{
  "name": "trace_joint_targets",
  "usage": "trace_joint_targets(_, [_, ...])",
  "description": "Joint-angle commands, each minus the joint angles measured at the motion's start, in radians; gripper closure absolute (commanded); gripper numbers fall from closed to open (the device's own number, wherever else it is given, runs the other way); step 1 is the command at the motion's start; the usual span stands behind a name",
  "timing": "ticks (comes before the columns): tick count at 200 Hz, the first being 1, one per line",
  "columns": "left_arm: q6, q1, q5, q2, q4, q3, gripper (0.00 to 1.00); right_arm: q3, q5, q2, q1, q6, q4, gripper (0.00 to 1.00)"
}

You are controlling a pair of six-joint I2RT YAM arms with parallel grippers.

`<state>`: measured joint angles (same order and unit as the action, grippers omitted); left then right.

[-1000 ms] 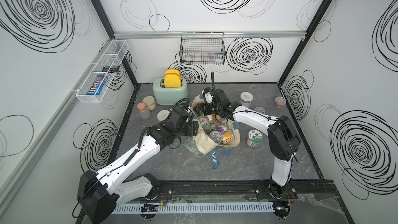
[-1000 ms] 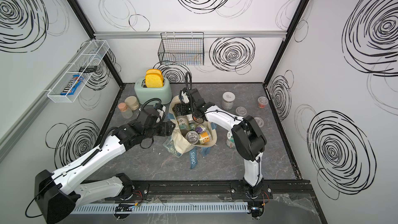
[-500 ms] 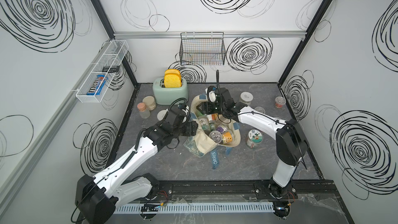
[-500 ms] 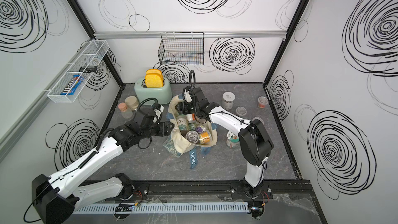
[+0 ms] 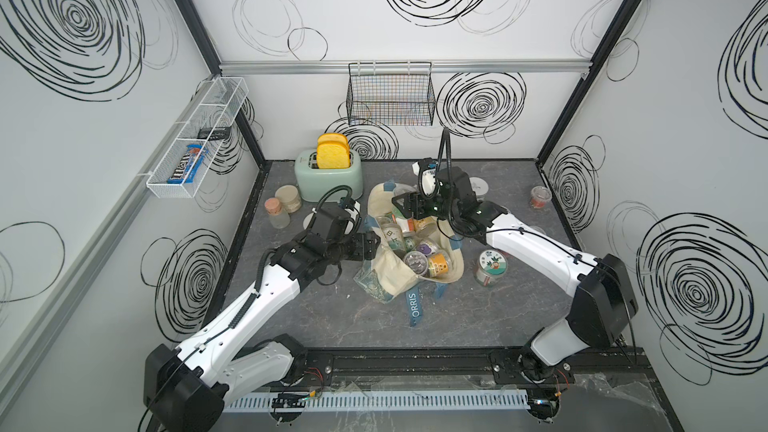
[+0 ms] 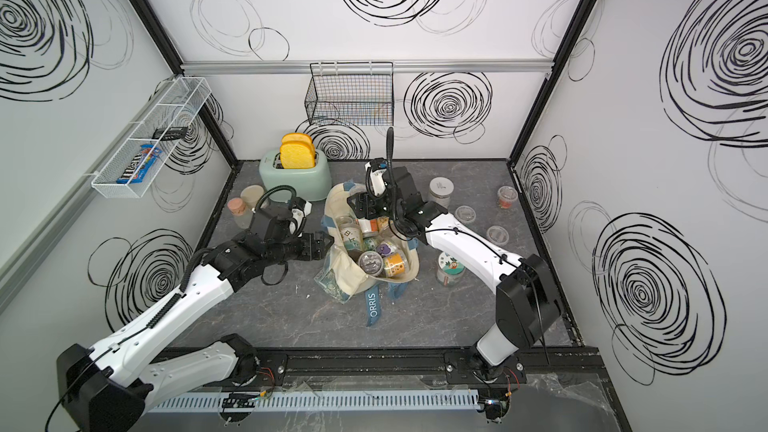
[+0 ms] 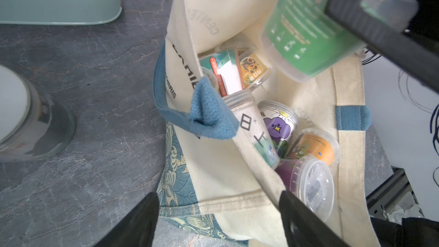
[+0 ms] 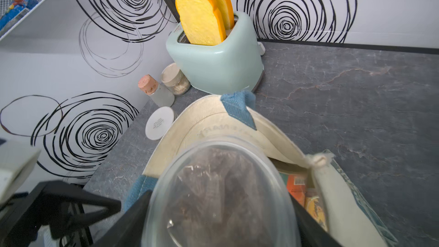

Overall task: Take out the seed jars from the canvas bag
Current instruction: Pick up the seed jar from the canvas bag, then place the seed jar at the center of the board.

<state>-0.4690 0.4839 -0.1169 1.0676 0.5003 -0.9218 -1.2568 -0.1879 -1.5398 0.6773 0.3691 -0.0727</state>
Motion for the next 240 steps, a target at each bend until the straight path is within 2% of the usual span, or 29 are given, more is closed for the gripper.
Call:
trace_joint_targets(1, [-0.002, -0.069, -0.092, -0.037, 0.009, -0.005, 0.07, -0.002, 0.016, 0.091, 0.054, -0.077, 0.027, 0.25])
trace_joint_targets(17, [-0.003, -0.119, -0.125, -0.063, 0.033, -0.035, 0.00, -0.005, 0.053, 0.122, 0.113, -0.126, 0.010, 0.24])
trace_joint_targets(36, [-0.006, -0.206, -0.152, -0.118, 0.070, -0.073, 0.04, -0.003, 0.100, 0.155, 0.188, -0.174, -0.001, 0.24])
trace_joint_targets(69, [-0.006, -0.468, -0.236, -0.195, 0.149, -0.165, 0.04, 0.025, 0.135, 0.194, 0.292, -0.204, 0.030, 0.24])
trace_joint_targets(108, [-0.088, -0.601, -0.277, -0.176, 0.157, -0.359, 0.04, 0.058, 0.181, 0.159, 0.434, -0.231, 0.124, 0.24])
trace_joint_targets(137, [-0.151, -0.652, -0.375, -0.126, 0.113, -0.477, 0.04, 0.080, 0.184, 0.061, 0.507, -0.231, 0.209, 0.23])
trace_joint_targets(159, [-0.179, -0.660, -0.433, -0.097, 0.069, -0.512, 0.04, 0.060, 0.195, -0.045, 0.568, -0.258, 0.261, 0.23])
trace_joint_targets(191, [-0.191, -0.660, -0.473, -0.078, 0.040, -0.515, 0.04, 0.021, 0.226, -0.231, 0.616, -0.297, 0.369, 0.23])
trace_joint_targets(240, [-0.195, -0.657, -0.480, -0.078, 0.003, -0.472, 0.04, -0.150, 0.267, -0.502, 0.621, -0.312, 0.435, 0.23])
